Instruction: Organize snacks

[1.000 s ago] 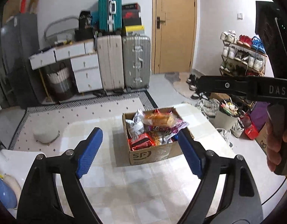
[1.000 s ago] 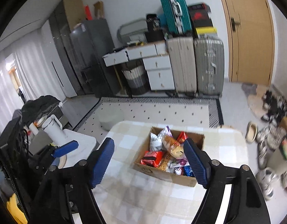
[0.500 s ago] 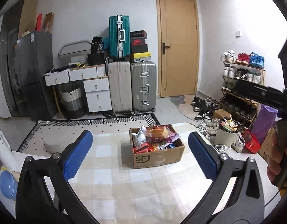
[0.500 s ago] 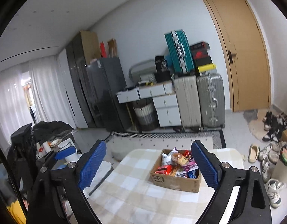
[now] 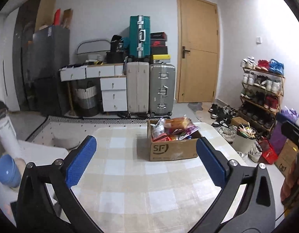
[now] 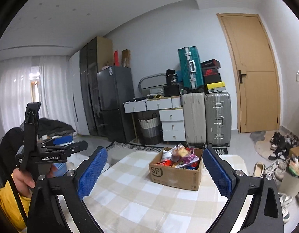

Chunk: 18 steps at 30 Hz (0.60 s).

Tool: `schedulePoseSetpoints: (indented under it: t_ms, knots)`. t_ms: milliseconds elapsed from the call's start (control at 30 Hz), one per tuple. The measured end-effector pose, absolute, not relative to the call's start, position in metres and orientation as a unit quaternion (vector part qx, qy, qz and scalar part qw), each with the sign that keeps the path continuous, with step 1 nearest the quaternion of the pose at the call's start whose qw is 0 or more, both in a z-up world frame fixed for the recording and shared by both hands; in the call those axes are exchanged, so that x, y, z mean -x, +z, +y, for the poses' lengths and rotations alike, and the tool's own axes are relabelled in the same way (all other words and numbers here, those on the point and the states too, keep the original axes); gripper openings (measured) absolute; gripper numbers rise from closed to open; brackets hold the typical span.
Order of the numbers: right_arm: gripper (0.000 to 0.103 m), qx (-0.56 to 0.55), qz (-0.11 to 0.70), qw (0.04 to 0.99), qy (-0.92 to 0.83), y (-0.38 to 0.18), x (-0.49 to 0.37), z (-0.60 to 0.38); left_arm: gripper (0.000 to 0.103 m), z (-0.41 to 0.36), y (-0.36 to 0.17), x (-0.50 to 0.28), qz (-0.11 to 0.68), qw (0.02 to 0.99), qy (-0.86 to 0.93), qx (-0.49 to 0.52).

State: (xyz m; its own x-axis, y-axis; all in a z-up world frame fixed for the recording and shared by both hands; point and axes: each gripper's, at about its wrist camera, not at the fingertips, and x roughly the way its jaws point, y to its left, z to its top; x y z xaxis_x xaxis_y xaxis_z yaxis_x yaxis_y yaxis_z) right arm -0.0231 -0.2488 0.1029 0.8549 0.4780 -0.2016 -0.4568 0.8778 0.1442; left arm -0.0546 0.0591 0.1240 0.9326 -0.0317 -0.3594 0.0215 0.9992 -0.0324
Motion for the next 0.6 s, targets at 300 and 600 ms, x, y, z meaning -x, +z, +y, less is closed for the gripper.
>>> schedulePoseSetpoints:
  t_ms: [300,600]
  knots:
    - [0.100,-0.044,0.147,0.964,0.216,0.040,-0.023,-0.255,0.102,0.077,0.044,-0.018,0.228,0.973,0.002,0.041]
    - [0.100,-0.046,0.149,0.973,0.171,-0.018,-0.064,-0.255,0.102,0.066,-0.004,-0.061,0.207,0.978,0.031,0.012]
